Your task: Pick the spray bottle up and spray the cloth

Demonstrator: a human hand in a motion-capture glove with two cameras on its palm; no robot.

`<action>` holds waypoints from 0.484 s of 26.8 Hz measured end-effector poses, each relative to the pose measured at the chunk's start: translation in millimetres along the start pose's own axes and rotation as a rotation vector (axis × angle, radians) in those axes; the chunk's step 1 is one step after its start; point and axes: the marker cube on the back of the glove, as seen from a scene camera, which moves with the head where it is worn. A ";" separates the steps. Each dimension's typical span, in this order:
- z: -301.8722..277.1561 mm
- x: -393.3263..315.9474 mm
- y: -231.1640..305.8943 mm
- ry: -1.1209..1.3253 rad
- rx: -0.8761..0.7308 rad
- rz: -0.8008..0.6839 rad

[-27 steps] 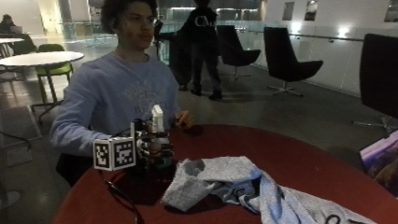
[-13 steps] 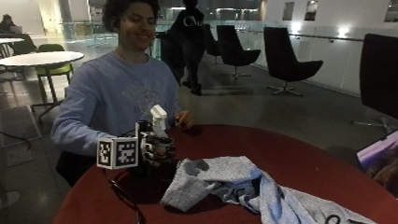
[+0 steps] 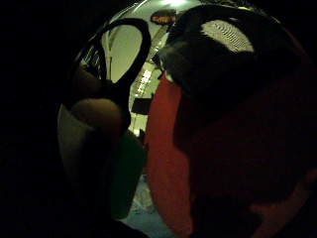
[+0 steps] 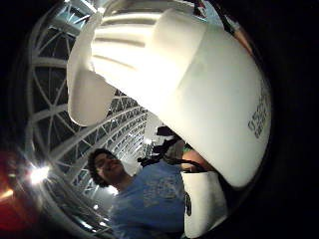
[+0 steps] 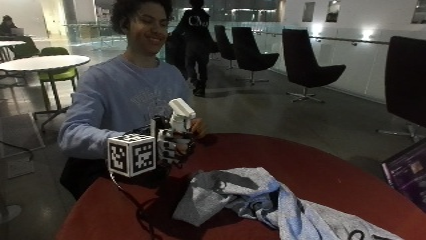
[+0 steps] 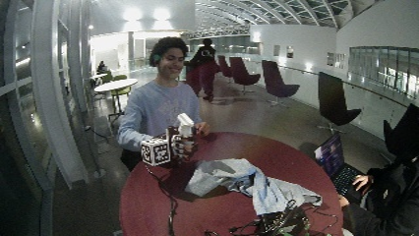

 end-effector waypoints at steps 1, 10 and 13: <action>-0.5 -4.5 -4.6 -0.001 -0.017 0.029; -0.9 -18.1 -35.6 -0.009 -0.112 0.223; 6.7 -15.1 -37.9 0.007 -0.150 0.299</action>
